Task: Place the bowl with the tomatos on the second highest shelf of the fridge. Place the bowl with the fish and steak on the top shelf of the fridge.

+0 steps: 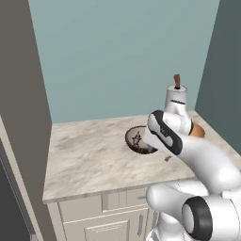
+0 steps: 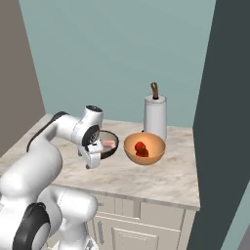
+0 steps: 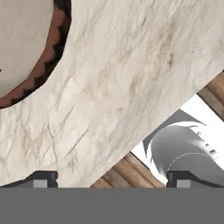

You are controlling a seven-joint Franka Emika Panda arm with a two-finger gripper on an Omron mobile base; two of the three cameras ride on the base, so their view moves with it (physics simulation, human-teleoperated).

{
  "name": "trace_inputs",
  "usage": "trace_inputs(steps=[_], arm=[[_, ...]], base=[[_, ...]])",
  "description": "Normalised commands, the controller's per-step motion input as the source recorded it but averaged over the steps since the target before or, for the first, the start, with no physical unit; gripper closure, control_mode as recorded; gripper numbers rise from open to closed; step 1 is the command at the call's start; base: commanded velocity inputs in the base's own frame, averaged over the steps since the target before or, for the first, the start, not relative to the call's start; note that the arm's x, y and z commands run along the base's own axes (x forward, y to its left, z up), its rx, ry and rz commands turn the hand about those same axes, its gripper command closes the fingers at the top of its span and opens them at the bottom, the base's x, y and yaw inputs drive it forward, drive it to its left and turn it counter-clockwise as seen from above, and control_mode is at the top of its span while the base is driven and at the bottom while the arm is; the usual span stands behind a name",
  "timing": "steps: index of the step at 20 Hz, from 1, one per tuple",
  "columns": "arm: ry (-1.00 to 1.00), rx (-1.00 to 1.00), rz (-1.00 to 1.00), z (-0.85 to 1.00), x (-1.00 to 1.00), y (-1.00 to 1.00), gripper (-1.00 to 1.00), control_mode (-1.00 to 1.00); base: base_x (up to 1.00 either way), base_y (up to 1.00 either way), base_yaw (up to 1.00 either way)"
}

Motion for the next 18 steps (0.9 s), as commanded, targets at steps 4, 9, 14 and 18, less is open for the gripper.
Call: trace_inputs(steps=[4,9,14,18], arm=[[-0.02,0.02,-0.07,0.01,0.28,0.03,-1.00,-1.00],[-0.11,0.02,-0.01,0.10,0.25,0.00,-1.00,-1.00],[-0.10,0.00,-0.02,0.01,0.52,0.04,-1.00,-1.00],[-0.01,-0.09,0.00,-0.21,0.33,0.03,-1.00,-1.00]], base=[[0.00,0.00,0.00],[0.00,0.00,0.00],[0.00,0.00,0.00],[0.00,0.00,0.00]])
